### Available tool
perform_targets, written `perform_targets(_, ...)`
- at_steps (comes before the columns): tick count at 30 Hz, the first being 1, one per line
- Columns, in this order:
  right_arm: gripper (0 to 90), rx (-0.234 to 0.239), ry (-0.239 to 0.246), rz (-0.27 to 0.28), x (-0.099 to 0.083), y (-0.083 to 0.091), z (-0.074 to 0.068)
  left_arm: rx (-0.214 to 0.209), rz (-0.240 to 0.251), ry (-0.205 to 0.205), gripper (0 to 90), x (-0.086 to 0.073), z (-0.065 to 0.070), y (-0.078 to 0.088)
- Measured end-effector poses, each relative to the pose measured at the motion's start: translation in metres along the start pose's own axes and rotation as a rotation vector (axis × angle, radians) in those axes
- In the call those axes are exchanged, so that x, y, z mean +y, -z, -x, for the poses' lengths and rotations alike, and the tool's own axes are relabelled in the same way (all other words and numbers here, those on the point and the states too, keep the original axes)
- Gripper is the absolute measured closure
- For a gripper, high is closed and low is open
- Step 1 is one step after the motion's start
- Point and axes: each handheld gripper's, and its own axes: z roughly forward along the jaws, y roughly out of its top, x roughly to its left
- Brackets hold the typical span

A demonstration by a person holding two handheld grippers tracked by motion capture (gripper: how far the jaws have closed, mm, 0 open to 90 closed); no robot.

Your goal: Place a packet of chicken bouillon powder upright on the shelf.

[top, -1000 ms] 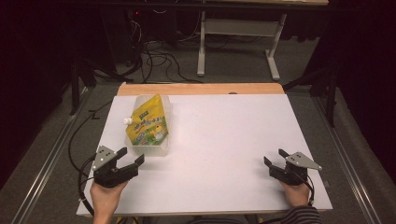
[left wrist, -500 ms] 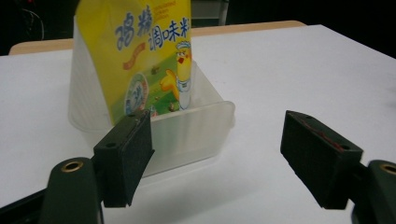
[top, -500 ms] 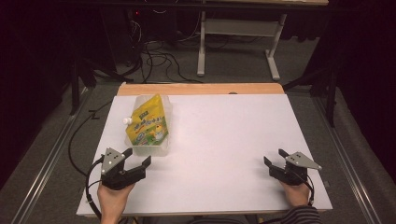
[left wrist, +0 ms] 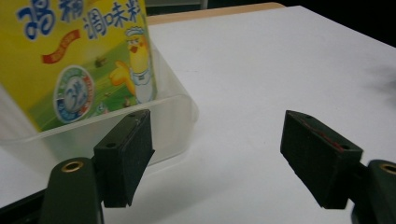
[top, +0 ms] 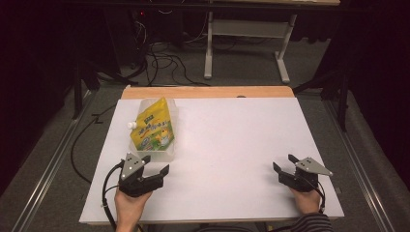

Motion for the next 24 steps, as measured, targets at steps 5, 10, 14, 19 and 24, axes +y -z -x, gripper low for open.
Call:
perform_targets(5, 31.9, 0.001, -0.007, -0.004, 0.0, 0.0, 0.0, -0.013, -0.003, -0.017, 25.5, 0.001, 0.007, -0.008)
perform_targets(10, 31.9, 0.001, -0.005, -0.004, 0.0, 0.0, 0.0, -0.04, -0.013, -0.037, 25.5, 0.002, 0.018, -0.019)
perform_targets(14, 31.9, 0.0, -0.002, 0.007, 0.0, 0.001, 0.0, -0.055, -0.018, -0.028, 25.5, 0.003, 0.02, -0.024)
perform_targets(19, 31.9, 0.002, -0.002, 0.006, 0.0, 0.001, 0.0, -0.067, -0.02, -0.031, 25.5, 0.004, 0.026, -0.03)
perform_targets(24, 31.9, 0.002, -0.006, 0.006, 0.0, 0.0, 0.0, -0.081, -0.036, -0.038, 25.5, 0.004, 0.031, -0.04)
